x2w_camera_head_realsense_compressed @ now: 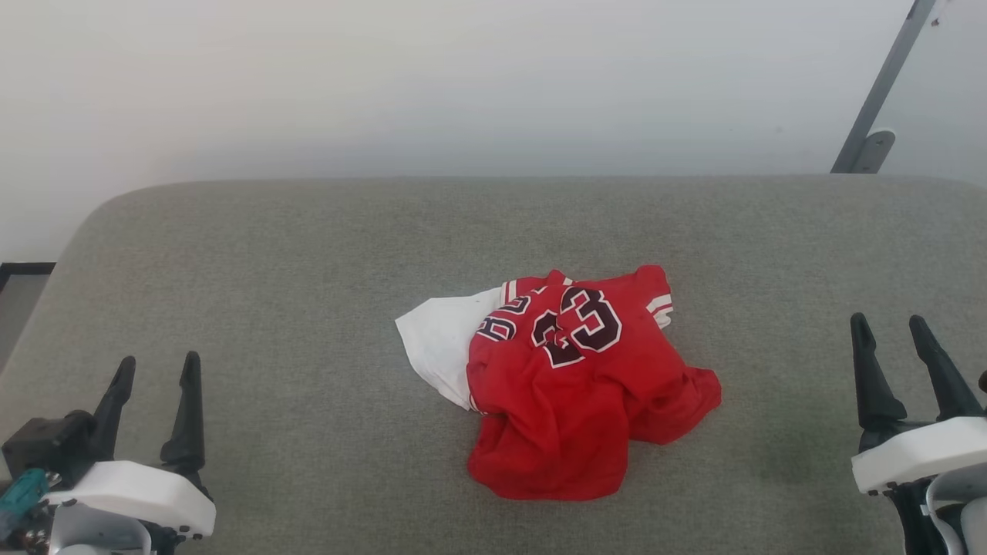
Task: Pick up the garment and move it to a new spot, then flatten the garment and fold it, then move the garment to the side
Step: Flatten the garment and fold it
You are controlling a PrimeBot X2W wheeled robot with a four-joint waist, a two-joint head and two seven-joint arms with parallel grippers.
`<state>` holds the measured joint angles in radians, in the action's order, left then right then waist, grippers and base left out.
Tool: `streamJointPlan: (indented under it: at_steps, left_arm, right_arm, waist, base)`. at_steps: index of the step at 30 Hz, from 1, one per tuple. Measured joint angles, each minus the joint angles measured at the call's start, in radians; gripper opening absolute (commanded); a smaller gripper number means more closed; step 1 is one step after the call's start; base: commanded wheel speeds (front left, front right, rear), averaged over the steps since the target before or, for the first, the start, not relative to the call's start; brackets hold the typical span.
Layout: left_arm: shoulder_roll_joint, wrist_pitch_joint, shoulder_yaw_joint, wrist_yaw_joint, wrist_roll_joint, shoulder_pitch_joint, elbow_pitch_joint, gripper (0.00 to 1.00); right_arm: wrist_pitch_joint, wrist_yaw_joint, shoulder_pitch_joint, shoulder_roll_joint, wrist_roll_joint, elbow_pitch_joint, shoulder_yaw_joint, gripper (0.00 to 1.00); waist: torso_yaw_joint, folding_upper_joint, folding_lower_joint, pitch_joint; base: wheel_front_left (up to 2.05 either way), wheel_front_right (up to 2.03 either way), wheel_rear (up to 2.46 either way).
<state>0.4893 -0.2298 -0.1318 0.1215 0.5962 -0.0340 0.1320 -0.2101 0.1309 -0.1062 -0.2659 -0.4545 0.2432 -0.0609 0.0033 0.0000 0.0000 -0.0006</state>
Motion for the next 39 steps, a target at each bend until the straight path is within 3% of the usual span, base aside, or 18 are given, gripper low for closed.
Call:
streamJointPlan:
  at_steps: [6,18,30,39]
  left_arm:
    - [0.017,0.054,-0.023,-0.021,0.004,-0.046,-0.018,1.0]
    - [0.066,0.288,-0.128,-0.127,0.024,-0.269,0.01,1.0]
    - [0.069,0.657,-0.299,-0.229,0.067,-0.555,0.187,1.0]
    - [0.049,0.929,-0.376,-0.226,0.098,-0.687,0.364,1.0]
  right_arm:
    - [0.005,0.0,-0.002,-0.001,-0.001,-0.012,0.005,1.0]
    - [-0.004,0.0,-0.064,0.016,-0.032,-0.025,0.054,1.0]
    - [-0.038,0.0,-0.134,0.016,-0.079,0.007,0.107,1.0]
    - [-0.048,0.0,-0.163,0.014,-0.099,0.029,0.122,1.0]
  waist:
    - [-0.016,0.0,0.0,0.014]
    - [-0.105,0.0,0.0,0.087]
    - [-0.205,0.0,0.0,0.21]
    - [-0.234,0.0,0.0,0.264]
  base:
    - [0.0,0.0,0.0]
    - [0.0,0.0,0.0]
    - [0.0,0.0,0.0]
    - [0.0,0.0,0.0]
